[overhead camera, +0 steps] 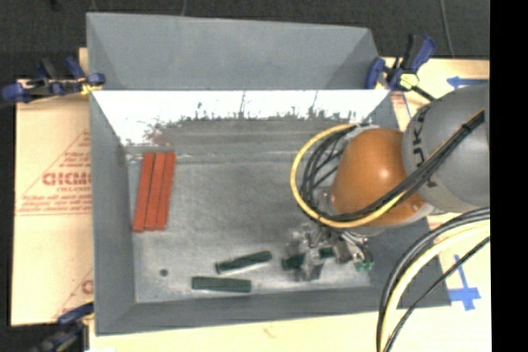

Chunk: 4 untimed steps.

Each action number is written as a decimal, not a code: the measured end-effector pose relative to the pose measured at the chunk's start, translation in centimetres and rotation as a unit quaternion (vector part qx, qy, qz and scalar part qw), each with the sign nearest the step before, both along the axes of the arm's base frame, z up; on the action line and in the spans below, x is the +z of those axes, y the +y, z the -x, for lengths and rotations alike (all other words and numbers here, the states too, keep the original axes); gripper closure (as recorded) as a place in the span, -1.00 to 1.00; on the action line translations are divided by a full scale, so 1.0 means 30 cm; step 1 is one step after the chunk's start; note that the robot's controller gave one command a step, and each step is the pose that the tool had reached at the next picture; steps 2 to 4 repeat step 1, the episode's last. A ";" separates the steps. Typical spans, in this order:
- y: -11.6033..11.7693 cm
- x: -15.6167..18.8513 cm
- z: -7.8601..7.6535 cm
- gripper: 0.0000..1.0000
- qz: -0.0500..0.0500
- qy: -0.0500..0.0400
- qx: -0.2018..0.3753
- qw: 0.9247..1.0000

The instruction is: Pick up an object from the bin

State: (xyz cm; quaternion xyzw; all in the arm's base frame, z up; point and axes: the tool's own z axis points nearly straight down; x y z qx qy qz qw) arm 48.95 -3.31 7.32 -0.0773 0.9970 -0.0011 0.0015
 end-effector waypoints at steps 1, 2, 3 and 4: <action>-0.062 0.526 0.033 1.00 0.000 -0.004 0.015 1.000; -0.062 0.526 0.033 1.00 0.000 -0.004 0.015 1.000; -0.062 0.526 0.033 1.00 0.000 -0.004 0.015 1.000; -0.062 0.526 0.033 1.00 0.000 -0.004 0.015 1.000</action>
Offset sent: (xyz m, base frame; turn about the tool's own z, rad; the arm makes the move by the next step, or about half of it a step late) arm -0.0121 -0.0167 0.1532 -0.0342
